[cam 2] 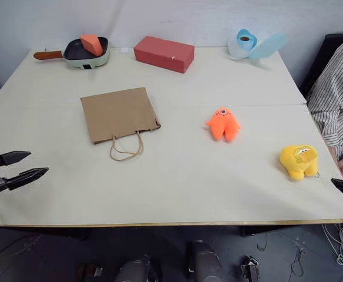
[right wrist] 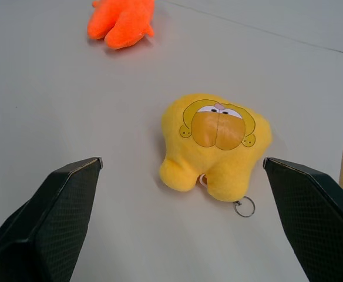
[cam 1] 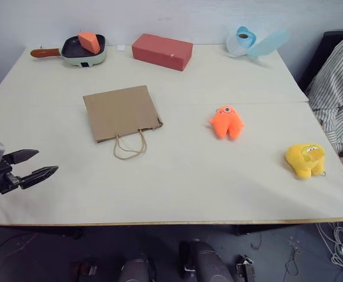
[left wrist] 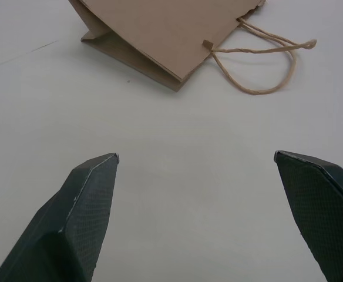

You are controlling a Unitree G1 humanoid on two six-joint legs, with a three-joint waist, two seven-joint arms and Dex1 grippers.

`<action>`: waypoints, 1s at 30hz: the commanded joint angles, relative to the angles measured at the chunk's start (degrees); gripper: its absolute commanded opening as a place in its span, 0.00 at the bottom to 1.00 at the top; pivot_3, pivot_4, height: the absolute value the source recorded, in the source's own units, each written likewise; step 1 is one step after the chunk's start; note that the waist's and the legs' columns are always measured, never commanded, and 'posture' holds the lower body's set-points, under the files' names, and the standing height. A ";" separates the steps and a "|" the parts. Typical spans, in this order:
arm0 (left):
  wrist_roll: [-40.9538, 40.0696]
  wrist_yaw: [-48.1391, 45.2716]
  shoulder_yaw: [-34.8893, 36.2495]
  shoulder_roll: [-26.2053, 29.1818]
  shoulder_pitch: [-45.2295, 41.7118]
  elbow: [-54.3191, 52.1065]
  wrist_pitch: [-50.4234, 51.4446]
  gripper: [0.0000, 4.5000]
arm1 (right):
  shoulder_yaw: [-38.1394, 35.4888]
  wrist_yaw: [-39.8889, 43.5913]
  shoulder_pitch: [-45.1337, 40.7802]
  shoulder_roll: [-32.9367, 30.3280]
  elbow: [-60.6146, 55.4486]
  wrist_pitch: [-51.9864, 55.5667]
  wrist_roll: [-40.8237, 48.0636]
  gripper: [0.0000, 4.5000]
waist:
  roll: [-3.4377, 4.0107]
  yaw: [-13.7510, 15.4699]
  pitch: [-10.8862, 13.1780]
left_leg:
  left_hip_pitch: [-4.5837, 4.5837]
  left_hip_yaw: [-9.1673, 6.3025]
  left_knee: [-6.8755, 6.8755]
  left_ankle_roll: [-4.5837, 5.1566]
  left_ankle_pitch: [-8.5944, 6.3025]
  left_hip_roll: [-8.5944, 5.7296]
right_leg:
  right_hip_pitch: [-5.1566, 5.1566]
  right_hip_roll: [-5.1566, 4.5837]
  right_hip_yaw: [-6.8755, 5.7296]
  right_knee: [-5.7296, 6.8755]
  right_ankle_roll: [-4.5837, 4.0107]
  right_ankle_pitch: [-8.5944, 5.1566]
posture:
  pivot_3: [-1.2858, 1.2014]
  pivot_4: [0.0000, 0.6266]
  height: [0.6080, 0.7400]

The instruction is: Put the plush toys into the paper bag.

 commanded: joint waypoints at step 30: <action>10.15 -6.01 -22.97 -0.21 -18.32 0.11 -12.93 0.99 | 4.81 -7.89 -6.15 3.34 -27.62 13.66 15.00 1.00 | 0.02 0.10 -0.02 | 0.02 0.00 0.19 -0.10 0.05 -0.02 | 0.01 0.02 0.02 0.27 0.00 0.00 | 0.52 0.24 1.00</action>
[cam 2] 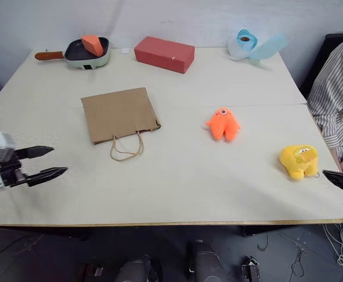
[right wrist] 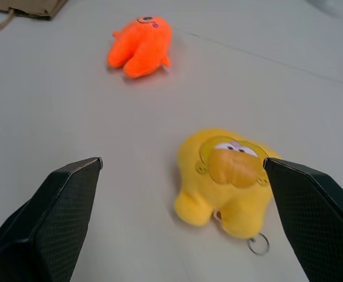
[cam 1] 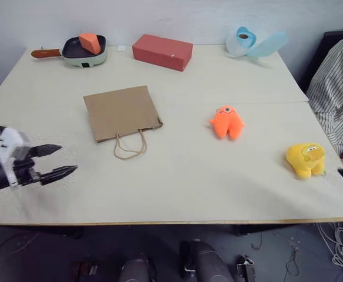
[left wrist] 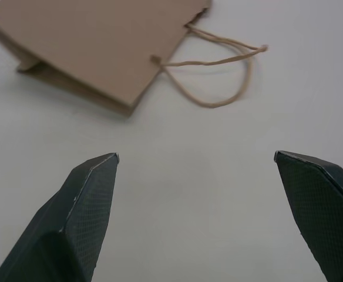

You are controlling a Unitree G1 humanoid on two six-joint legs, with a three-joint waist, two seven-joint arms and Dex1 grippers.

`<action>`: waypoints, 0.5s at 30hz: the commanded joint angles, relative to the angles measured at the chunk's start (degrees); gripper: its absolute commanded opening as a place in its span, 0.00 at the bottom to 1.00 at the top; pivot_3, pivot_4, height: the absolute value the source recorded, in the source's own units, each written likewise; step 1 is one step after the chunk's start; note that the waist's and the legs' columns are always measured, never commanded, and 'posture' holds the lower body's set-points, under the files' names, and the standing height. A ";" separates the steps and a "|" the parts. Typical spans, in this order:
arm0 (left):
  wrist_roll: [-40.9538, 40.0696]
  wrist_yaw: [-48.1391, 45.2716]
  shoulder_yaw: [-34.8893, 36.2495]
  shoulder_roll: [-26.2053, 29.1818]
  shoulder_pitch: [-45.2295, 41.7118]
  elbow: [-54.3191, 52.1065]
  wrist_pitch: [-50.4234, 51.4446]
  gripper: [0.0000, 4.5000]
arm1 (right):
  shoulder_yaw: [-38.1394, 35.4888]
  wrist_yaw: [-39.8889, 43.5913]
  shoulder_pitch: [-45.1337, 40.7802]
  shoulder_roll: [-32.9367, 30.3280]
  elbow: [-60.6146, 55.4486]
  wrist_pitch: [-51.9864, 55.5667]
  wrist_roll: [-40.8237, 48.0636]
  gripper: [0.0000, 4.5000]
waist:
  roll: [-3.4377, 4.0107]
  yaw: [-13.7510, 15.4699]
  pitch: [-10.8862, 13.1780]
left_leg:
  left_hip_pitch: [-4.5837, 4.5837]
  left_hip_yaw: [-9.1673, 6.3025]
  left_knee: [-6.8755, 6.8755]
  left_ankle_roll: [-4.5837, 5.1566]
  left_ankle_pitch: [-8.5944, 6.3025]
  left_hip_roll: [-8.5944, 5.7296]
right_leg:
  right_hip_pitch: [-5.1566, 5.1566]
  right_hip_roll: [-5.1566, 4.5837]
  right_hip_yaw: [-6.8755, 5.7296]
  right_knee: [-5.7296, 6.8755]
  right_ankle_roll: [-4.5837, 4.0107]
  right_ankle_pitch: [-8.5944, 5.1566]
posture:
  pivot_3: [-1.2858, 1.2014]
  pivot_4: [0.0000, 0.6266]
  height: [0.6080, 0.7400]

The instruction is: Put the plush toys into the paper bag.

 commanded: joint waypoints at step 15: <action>23.11 -6.95 -26.94 -12.87 -38.82 36.73 -31.97 0.90 | 31.75 -21.57 -17.56 9.41 -30.98 5.89 6.34 1.00 | -0.06 0.03 0.01 | -0.42 -0.02 0.64 0.00 0.00 -0.01 | -0.28 0.02 -0.10 0.31 0.00 0.00 | 0.52 0.24 1.00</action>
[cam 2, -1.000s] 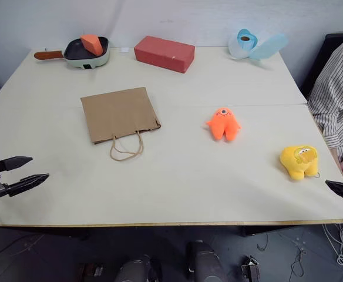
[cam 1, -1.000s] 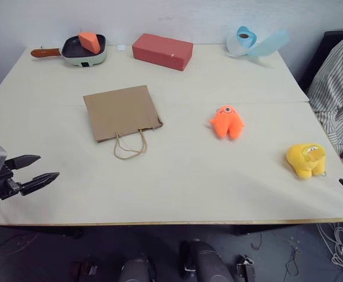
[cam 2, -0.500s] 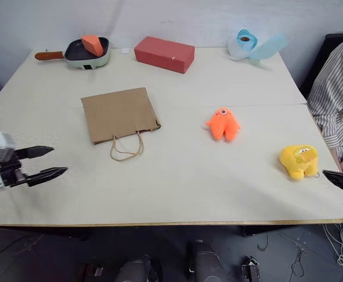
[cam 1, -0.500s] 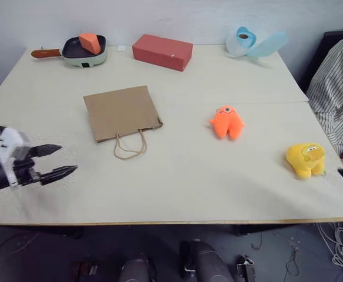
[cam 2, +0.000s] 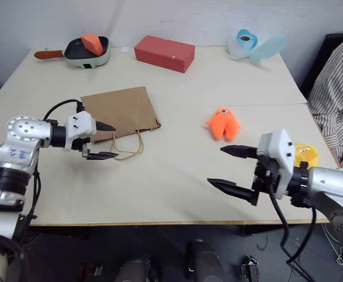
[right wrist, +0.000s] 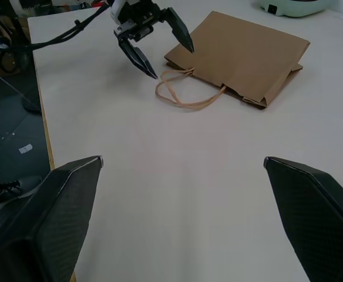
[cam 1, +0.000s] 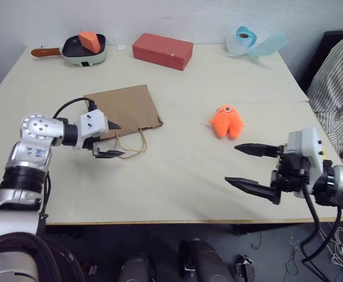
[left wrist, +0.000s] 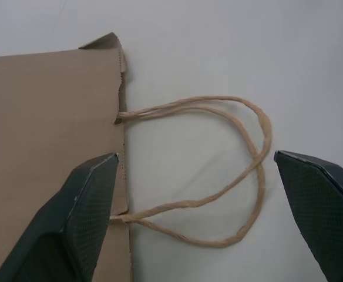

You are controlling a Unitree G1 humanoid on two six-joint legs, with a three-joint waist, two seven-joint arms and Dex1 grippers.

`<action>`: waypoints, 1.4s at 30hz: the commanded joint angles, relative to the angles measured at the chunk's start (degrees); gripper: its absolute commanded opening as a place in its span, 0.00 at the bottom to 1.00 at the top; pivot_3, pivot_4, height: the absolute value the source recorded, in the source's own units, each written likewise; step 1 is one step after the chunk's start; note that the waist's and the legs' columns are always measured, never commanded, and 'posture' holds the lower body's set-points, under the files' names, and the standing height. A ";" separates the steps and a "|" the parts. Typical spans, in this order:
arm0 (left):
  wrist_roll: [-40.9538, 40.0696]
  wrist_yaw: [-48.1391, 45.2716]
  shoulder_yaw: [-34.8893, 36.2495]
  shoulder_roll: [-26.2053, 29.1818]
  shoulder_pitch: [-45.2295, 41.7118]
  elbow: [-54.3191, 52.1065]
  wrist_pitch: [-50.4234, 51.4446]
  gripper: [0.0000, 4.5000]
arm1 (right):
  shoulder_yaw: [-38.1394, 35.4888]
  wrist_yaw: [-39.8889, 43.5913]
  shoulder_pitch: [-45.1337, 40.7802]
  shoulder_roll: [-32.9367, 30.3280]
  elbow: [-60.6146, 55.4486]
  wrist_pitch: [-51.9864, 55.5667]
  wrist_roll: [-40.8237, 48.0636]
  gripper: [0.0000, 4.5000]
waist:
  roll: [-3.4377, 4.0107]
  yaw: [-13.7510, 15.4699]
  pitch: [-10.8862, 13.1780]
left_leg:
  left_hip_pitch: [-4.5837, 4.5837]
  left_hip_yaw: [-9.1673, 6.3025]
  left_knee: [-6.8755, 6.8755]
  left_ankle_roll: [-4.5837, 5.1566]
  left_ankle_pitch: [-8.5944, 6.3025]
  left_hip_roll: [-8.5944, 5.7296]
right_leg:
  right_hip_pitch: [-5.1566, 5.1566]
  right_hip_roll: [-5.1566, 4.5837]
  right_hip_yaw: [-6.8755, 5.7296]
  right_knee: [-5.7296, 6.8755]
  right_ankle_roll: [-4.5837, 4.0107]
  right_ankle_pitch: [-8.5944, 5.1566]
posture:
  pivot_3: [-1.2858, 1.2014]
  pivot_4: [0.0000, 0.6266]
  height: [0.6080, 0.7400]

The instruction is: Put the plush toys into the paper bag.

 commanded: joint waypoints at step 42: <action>-42.09 13.72 16.53 -14.58 3.21 -46.06 70.17 0.00 | 28.21 -14.09 -24.64 27.03 24.64 -3.62 -21.08 0.02 | -0.05 -0.90 -0.01 | 0.02 -0.10 0.26 -0.02 0.01 0.01 | -0.05 -0.05 0.10 0.41 -0.02 -0.01 | 0.52 0.24 1.00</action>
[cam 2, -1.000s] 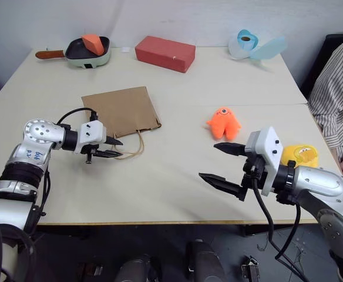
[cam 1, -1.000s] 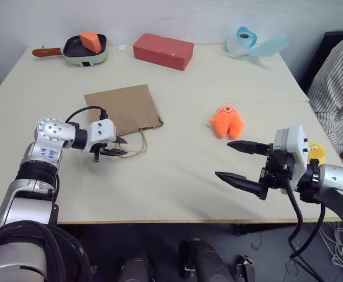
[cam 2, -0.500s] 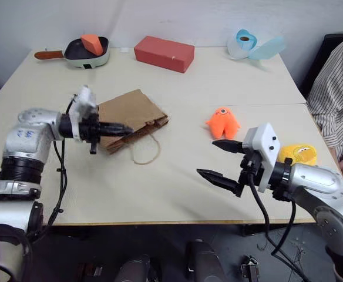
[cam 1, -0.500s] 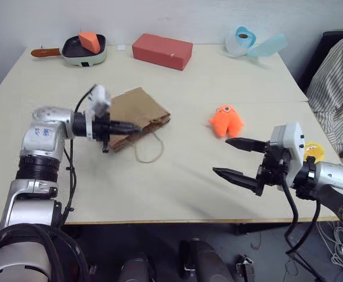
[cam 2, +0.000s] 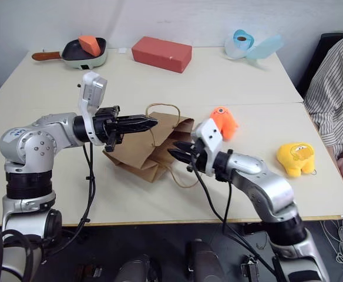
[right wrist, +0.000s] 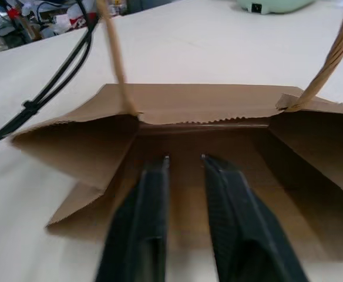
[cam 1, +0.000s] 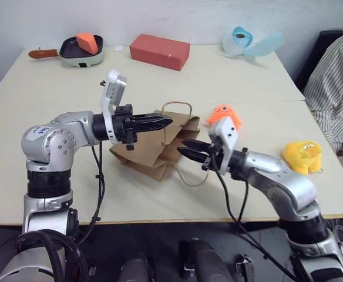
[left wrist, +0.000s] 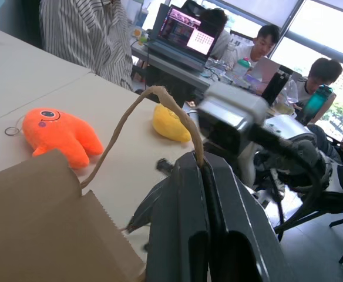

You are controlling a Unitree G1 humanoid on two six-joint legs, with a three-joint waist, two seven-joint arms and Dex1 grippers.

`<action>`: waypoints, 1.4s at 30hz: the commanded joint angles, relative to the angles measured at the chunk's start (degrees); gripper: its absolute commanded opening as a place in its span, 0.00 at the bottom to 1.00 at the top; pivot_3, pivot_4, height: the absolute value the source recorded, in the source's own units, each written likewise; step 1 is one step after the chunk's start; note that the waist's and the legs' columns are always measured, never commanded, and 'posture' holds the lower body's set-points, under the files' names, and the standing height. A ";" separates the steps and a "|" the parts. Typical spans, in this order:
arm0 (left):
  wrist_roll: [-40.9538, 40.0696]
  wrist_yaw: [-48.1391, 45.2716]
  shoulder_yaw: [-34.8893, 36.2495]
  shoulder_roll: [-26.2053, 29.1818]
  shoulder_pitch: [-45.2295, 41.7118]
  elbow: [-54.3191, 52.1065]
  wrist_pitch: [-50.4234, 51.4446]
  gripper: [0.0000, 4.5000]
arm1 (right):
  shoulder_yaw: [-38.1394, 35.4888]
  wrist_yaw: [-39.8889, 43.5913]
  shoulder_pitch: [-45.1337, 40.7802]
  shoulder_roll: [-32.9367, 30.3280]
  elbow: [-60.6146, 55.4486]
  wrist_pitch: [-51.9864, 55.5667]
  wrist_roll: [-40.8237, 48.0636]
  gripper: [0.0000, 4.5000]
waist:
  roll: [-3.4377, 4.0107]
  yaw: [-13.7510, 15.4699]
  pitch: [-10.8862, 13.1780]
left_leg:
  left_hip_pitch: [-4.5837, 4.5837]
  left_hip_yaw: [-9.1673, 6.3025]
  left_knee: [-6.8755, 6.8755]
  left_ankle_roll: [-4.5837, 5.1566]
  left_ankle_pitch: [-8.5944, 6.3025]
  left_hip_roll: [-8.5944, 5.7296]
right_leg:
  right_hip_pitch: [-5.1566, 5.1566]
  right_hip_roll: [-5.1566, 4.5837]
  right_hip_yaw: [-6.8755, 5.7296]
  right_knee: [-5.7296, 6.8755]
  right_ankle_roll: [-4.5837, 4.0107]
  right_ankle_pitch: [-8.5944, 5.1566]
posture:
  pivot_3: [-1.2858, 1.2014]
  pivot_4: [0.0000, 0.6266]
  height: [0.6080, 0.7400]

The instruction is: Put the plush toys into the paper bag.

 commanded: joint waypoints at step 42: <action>-3.23 -4.27 -8.83 -2.87 -5.42 1.46 -12.95 0.00 | 23.23 35.97 -19.33 2.75 30.26 -43.86 -34.50 0.01 | 0.01 -1.07 0.01 | 0.00 -0.03 0.00 -0.06 0.03 0.02 | -0.04 0.01 0.00 0.05 -0.01 -0.01 | 0.52 0.24 1.00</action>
